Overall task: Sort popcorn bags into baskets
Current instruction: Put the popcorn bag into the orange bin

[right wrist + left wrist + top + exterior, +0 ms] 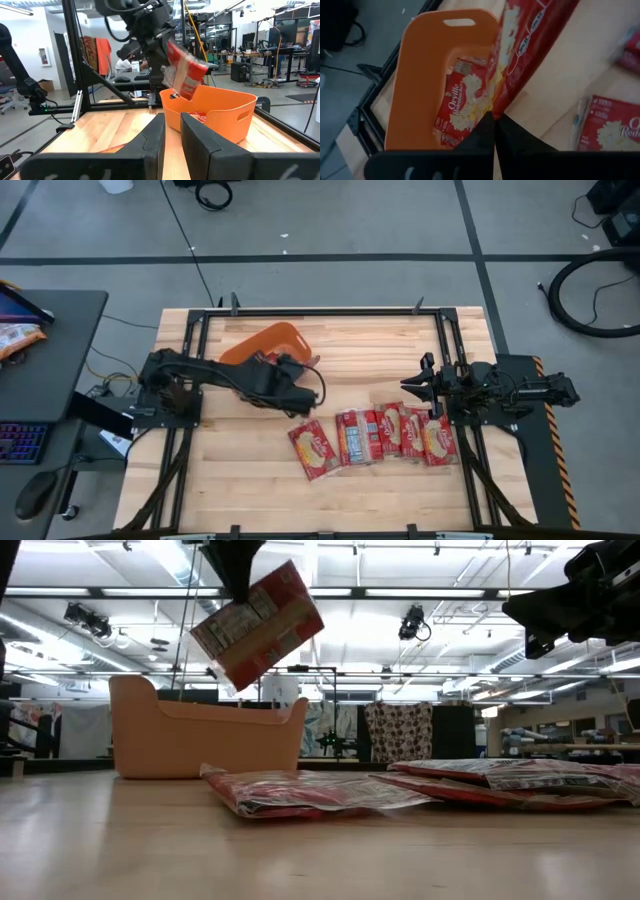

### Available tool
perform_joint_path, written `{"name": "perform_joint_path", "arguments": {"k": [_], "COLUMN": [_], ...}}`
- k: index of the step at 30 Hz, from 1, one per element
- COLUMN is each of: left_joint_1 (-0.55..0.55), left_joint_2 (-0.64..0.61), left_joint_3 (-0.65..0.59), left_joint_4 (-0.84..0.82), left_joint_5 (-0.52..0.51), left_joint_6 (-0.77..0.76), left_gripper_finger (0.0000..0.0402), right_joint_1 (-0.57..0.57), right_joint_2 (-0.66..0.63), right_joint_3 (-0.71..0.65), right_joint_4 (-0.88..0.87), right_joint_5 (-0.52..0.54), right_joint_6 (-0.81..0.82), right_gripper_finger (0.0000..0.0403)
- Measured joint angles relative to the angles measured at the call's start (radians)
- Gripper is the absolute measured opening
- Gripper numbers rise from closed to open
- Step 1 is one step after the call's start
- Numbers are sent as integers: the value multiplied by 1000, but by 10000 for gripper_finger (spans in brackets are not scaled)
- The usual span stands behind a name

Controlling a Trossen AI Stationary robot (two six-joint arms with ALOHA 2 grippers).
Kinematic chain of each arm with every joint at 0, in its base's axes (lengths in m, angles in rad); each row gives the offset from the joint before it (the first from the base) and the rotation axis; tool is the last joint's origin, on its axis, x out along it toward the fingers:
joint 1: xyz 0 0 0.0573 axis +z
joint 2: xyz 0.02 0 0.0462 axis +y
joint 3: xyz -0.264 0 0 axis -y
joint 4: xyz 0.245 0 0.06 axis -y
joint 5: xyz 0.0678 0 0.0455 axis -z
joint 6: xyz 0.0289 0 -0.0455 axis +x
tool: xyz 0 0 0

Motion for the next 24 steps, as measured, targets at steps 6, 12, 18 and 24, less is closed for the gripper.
{"name": "perform_joint_path", "arguments": {"k": [6,12,18,24], "left_joint_1": [66,147,257,338], "left_joint_2": [-26,-26,-26,-26], "left_joint_3": [-142,-287,-402,-442], "left_joint_4": [-3,-2,2,18], "left_joint_5": [113,166,182,180], "left_joint_6": [-21,26,74,106], "left_gripper_finger": [5,6,6,28], "right_joint_1": [0,0,0,0], "right_joint_2": [0,0,0,0], "right_joint_3": [0,0,0,0], "right_joint_4": [0,0,0,0], "right_joint_5": [0,0,0,0], "right_joint_6": [0,0,0,0], "right_gripper_finger": [66,66,66,66]}}
